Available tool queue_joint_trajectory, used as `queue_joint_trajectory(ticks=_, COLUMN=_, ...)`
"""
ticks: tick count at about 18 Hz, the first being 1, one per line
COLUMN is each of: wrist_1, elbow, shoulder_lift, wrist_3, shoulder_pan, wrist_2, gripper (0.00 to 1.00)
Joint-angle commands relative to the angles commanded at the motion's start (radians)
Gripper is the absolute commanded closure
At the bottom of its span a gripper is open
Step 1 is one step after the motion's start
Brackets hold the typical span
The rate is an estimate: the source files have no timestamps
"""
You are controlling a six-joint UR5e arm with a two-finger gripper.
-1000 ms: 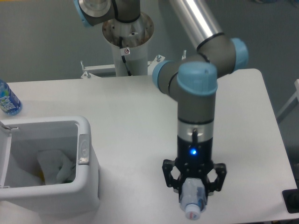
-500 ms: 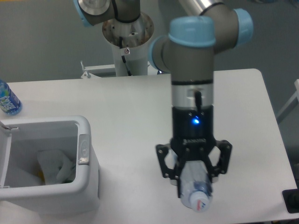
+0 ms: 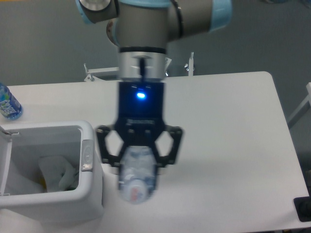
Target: Place the trash in the trash can
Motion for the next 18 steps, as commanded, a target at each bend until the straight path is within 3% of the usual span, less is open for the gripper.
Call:
queue_joint_trajectory(ticks=5, wrist_1=0.0, elbow=-0.011, shoulder_lift=-0.012, wrist_3=-0.008, shoulder_pan=-0.12, wrist_2=-0.002, gripper=0.4)
queue_joint_trajectory(ticks=9, wrist_1=-0.002, elbow=-0.04, shoulder_lift=-0.026, wrist_3=-0.008, shoulder_pan=-0.152, wrist_2=-0.002, gripper=0.4)
queue_joint_trajectory(ticks=10, wrist_1=-0.002, elbow=-0.049, shoulder_lift=-0.028, wrist_3=-0.008, shoulder_pan=-0.155, wrist_2=-0.002, gripper=0.36)
queue_joint_trajectory(ticks=12, wrist_1=0.0, elbow=-0.06, shoulder_lift=-0.034, wrist_3=0.003, shoulder_pan=-0.155, wrist_2=-0.002, gripper=0.04)
queue_joint_trajectory(ticks=13, wrist_1=0.0, elbow=-0.058, shoulder_lift=-0.035, wrist_3=0.003, shoulder_pan=-0.155, wrist_2=-0.002, gripper=0.0)
queue_joint_trajectory(ticks=18, wrist_1=-0.003, elbow=-0.089, shoulder_lift=-0.015, wrist_3=-0.008, shoulder_pan=-0.137, wrist_2=0.014, gripper=0.0)
